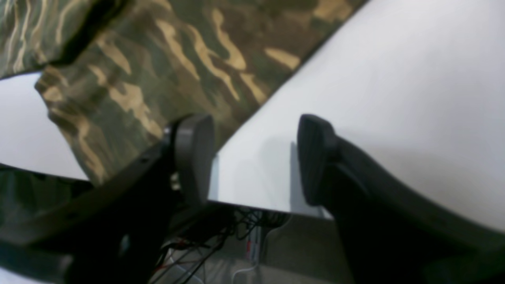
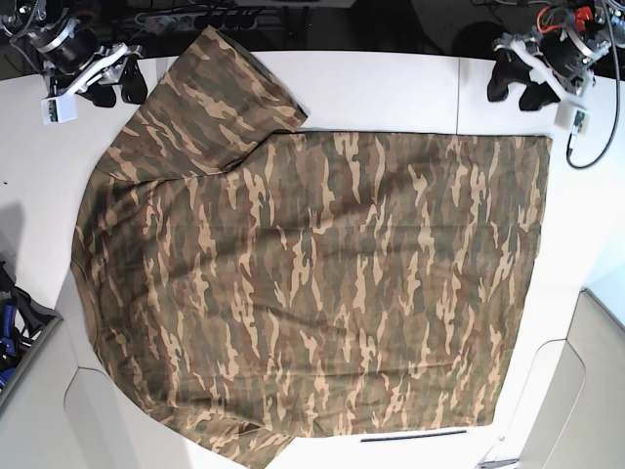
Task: Fold the T-shirt properly
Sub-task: 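Grasp the camouflage shirt's hem corners with both grippers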
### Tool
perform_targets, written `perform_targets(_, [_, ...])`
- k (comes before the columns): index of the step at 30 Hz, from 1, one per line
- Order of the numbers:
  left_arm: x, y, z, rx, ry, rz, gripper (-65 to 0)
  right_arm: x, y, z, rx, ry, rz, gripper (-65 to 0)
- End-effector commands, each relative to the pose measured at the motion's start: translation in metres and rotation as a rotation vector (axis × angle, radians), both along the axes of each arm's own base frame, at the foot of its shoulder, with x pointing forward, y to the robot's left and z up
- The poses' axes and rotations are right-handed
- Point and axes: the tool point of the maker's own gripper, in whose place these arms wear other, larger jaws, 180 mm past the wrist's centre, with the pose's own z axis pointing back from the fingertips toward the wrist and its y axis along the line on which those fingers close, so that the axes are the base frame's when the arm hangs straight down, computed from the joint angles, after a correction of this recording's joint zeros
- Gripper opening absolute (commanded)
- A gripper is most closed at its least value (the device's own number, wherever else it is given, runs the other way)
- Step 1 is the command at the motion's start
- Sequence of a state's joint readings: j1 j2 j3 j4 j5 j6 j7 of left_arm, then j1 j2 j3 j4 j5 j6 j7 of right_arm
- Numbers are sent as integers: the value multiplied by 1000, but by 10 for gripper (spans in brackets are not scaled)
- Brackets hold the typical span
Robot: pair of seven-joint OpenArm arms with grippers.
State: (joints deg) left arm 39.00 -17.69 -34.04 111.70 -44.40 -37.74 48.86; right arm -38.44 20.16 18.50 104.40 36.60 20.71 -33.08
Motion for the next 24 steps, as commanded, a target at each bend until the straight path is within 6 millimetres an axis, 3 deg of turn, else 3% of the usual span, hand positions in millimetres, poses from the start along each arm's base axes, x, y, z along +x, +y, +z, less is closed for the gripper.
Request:
perform_targets(1, [9,6,9,9,-37,6,-237,4,-2,7,0,-26,-2,-311])
perform_targets(5, [28,26,5,8,-66,50,-237,3,-2,-1,8,-9,-6,-311])
perform_targets(13, [57,80,-18,4,-37,157,-237,1,-2,-33,57,73,-71,-311])
perform_targets(22, [79,120,-6,115,-71,190,-236,-5,33,-42,206,86,-100,-311])
perform_targets(24, [80,124,-6,138,-75,192,-209,-5,43,-42,230,87,-98,-311])
